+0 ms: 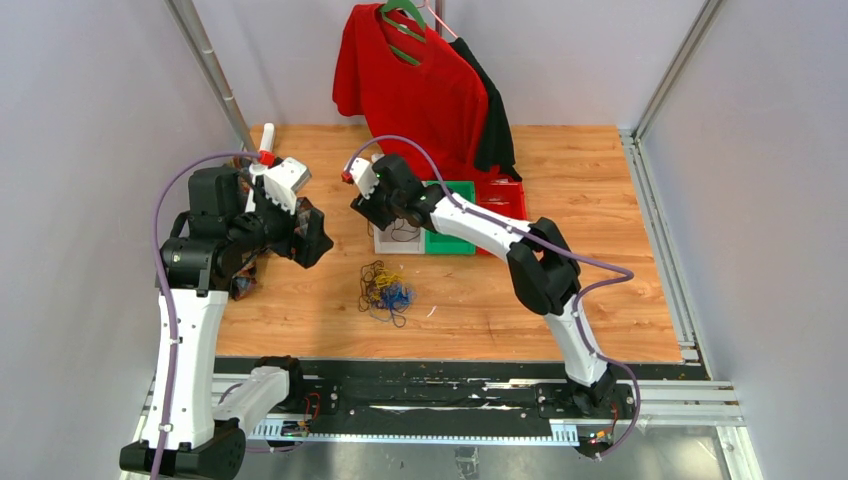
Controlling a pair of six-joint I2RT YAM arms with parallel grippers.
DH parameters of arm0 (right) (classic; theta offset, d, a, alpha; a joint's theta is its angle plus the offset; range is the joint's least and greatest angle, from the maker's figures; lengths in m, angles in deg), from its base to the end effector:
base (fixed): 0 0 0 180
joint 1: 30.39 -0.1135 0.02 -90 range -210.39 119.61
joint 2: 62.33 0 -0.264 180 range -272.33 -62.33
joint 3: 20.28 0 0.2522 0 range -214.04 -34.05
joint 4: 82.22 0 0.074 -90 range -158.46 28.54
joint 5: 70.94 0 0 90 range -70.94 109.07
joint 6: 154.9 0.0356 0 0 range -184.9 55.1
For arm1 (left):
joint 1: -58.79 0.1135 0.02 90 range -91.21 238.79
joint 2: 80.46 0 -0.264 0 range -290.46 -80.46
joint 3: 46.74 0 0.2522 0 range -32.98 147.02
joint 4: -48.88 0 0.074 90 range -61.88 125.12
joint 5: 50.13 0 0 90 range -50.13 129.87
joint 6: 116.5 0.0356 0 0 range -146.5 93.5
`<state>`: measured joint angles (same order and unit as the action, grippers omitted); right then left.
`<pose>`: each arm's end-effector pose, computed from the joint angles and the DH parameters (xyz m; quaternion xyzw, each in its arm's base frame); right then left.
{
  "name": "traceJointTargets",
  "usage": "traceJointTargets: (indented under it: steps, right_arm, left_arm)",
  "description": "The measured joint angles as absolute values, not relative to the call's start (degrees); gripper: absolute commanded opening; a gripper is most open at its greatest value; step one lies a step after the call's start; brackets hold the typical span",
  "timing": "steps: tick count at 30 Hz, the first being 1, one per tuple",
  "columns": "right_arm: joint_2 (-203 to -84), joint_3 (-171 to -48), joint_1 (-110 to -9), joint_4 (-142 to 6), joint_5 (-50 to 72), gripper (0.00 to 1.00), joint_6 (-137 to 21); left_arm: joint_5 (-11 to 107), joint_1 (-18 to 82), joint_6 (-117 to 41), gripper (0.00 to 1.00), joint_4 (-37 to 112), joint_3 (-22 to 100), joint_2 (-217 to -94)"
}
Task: Untangle the cables
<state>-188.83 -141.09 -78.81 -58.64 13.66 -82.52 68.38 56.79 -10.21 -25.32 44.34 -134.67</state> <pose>0.3449 0.3938 0.2472 -0.4896 0.7097 0.1733 0.4760 0.1504 -0.0223 0.4151 0.2459 0.8402 -0.1655 0.4541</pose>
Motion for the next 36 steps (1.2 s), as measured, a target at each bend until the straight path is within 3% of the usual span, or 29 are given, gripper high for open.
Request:
traceJointTargets:
  steps: [29,32,36]
  right_arm:
    - [-190.31,-140.24,-71.75,-57.59,3.36,0.55,-80.12]
    - [-191.65,-140.76,-71.75,-57.15,2.77,0.48,-80.12]
    - [-192.70,-141.15,-71.75,-56.54,2.57,0.26,-80.25]
  left_arm:
    - [68.82,56.79,-10.17,0.98,-25.32,44.38,-134.28]
    - [68.82,56.79,-10.17,0.98,-25.32,44.38,-134.17]
    - [68.82,56.79,-10.17,0.98,-25.32,44.45,-134.10]
